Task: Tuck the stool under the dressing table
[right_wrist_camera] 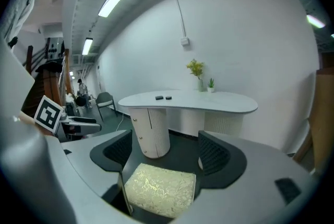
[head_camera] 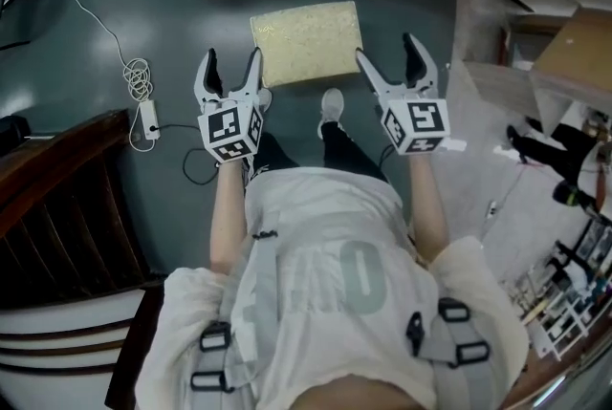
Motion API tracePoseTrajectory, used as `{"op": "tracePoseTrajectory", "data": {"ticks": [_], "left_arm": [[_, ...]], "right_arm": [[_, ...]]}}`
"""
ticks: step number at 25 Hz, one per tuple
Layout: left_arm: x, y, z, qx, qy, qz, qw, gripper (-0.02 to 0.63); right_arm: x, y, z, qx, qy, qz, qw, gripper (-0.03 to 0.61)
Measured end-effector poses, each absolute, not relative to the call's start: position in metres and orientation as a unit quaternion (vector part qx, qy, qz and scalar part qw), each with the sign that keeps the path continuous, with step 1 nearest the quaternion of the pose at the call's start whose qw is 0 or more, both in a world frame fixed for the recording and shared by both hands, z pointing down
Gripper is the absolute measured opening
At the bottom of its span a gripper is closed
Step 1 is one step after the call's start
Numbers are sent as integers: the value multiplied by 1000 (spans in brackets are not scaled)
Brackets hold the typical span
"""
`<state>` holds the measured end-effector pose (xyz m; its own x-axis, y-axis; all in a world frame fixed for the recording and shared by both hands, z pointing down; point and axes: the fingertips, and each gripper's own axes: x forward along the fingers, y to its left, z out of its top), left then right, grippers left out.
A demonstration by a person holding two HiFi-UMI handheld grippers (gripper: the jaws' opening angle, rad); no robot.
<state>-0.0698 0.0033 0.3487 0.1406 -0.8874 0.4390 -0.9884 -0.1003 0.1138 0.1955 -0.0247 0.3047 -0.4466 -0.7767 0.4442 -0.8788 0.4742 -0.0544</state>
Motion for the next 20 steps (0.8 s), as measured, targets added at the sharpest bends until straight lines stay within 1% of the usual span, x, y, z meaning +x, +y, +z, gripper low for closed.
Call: {"op": "tracePoseTrajectory", "data": {"ticks": [5, 11, 16, 20], "left_arm": [[-56, 42, 413, 758, -584, 197, 213, 341], [-39, 68, 496, 768, -535, 221, 275, 341], [-42, 81, 583, 762, -506, 296, 275, 341], [-33, 113, 647, 761, -451, 361, 295, 341]], "right_arm": [[197, -17, 353, 479, -833, 128, 246, 390], [215, -14, 422, 473, -824, 136, 281, 390], [209, -3, 501, 438, -822, 164, 325, 390], [204, 11, 562, 392, -824, 173, 371, 390]]}}
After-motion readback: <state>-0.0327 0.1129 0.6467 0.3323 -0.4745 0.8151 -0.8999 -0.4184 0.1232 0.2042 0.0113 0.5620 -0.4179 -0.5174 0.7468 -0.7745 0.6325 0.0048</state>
